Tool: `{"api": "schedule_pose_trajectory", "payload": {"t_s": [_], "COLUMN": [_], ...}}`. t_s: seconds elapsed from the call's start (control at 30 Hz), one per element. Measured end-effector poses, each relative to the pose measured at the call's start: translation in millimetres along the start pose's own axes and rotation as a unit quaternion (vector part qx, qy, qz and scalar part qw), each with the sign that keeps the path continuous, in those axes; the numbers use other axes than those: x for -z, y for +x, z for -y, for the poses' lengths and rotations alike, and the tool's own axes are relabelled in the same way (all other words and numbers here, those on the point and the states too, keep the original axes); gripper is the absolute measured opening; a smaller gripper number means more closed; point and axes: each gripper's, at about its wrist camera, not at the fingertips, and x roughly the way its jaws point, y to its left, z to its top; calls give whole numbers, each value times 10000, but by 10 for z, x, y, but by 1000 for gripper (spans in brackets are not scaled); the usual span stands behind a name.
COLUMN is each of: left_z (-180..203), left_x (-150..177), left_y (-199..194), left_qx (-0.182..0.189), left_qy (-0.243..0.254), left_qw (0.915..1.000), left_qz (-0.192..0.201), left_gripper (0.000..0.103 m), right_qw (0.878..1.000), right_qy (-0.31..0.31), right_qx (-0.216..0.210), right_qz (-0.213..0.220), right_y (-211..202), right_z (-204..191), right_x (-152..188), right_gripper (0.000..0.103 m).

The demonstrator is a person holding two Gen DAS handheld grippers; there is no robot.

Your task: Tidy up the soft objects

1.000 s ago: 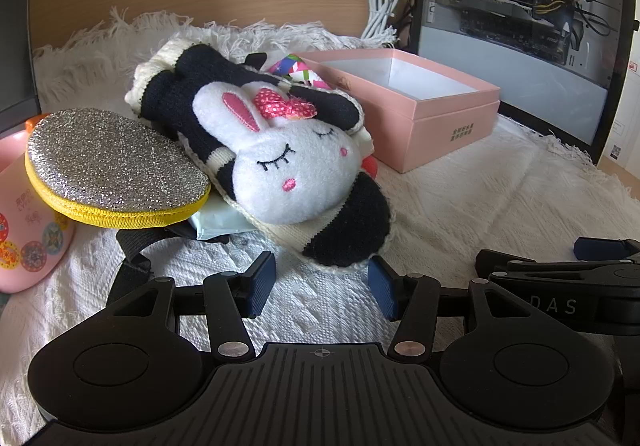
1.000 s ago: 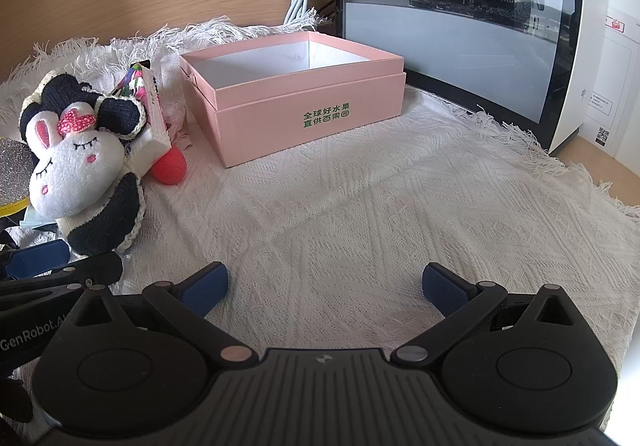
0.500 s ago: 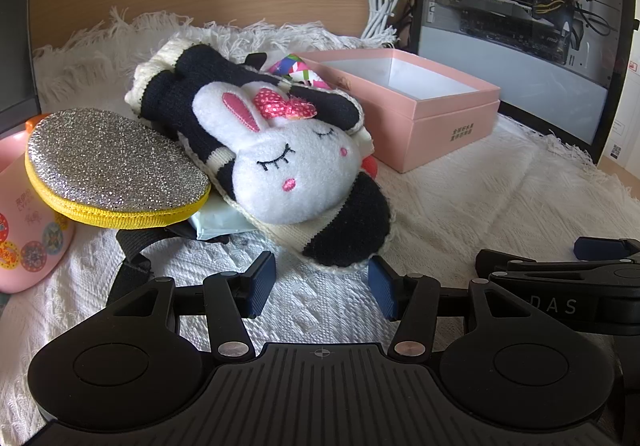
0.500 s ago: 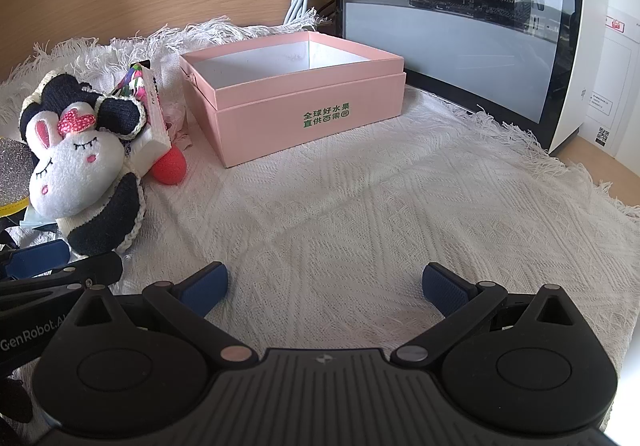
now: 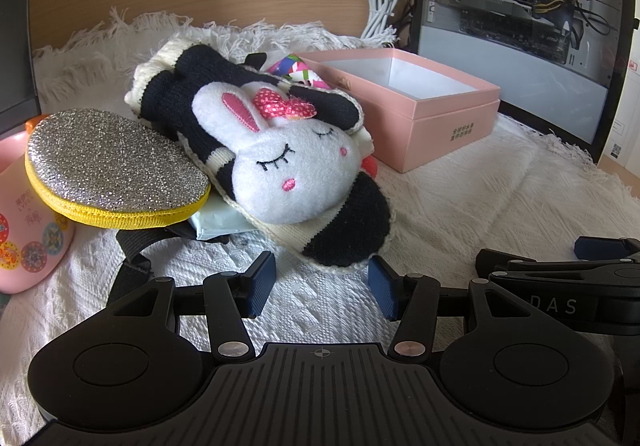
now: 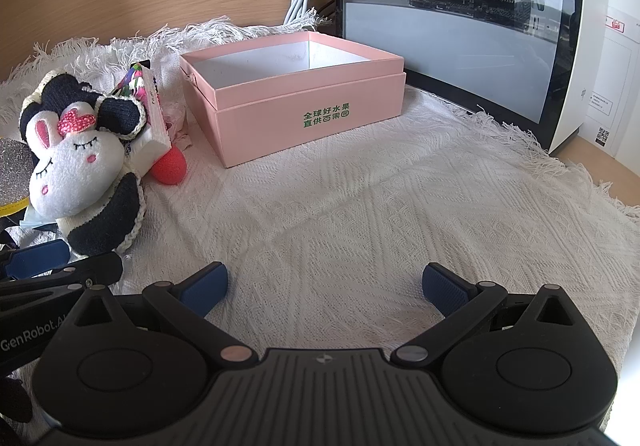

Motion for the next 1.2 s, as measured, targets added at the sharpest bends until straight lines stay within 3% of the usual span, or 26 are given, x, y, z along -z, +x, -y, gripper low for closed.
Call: {"api": "schedule_pose_trajectory", "payload": {"t_s": [1.03,1.2], "left_z": [14,18], "left_x": [-4,-2], "left_y": [8,8], "left_qx": [-85,-130], "left_qy": [85,74], "left_qw": [9999,9999], "left_qz": [-13,-10], "left_gripper": [59,59], "right_qw": [10000,9986], "right_qy": [41,-36], "right_qx": [-84,-167], "right_qz": [5,-509], "right_y": [-3,24], "right_z": [55,58], "right_x": [-9,-139], "right_gripper": [103,103]}}
